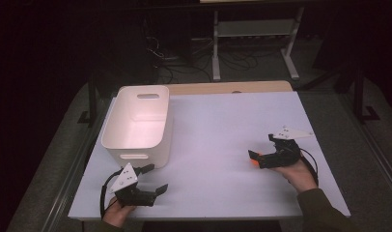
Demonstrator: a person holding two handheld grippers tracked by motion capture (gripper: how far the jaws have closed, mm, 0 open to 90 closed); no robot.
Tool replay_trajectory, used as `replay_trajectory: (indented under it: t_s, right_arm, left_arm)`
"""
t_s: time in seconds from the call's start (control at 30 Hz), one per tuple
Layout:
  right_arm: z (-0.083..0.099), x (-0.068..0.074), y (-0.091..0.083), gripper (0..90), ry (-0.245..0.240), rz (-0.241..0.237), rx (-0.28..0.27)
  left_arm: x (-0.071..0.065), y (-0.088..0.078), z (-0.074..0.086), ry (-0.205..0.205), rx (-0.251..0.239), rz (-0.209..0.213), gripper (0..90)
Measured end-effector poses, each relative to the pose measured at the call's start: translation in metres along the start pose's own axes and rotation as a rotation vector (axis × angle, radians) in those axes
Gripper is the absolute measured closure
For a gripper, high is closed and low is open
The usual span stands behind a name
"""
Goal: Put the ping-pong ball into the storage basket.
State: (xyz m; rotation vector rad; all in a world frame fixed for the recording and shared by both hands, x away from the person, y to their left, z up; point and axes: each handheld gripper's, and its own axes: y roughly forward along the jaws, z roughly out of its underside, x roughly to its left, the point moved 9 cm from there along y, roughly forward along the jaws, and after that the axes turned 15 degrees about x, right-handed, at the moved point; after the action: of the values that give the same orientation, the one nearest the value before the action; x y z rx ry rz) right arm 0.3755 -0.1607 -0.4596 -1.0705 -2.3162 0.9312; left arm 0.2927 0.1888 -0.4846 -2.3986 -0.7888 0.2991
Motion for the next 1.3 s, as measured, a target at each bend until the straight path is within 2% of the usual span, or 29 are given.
replay_trajectory:
  t_s: [0.2,0.5,1.3]
  right_arm:
    - [-0.007,0.000,0.002,0.0,-0.010,0.005,-0.009]
    - [-0.008,0.001,0.008,0.0,-0.022,0.010,-0.004]
    - [0.003,0.004,0.017,0.0,-0.019,0.009,0.045]
  left_arm:
    - [0.000,0.000,0.000,-0.001,0.002,0.003,14.1]
    - [0.000,0.000,0.000,0.000,0.002,0.002,14.1]
    - [0.000,0.000,0.000,0.006,0.001,-0.001,14.1]
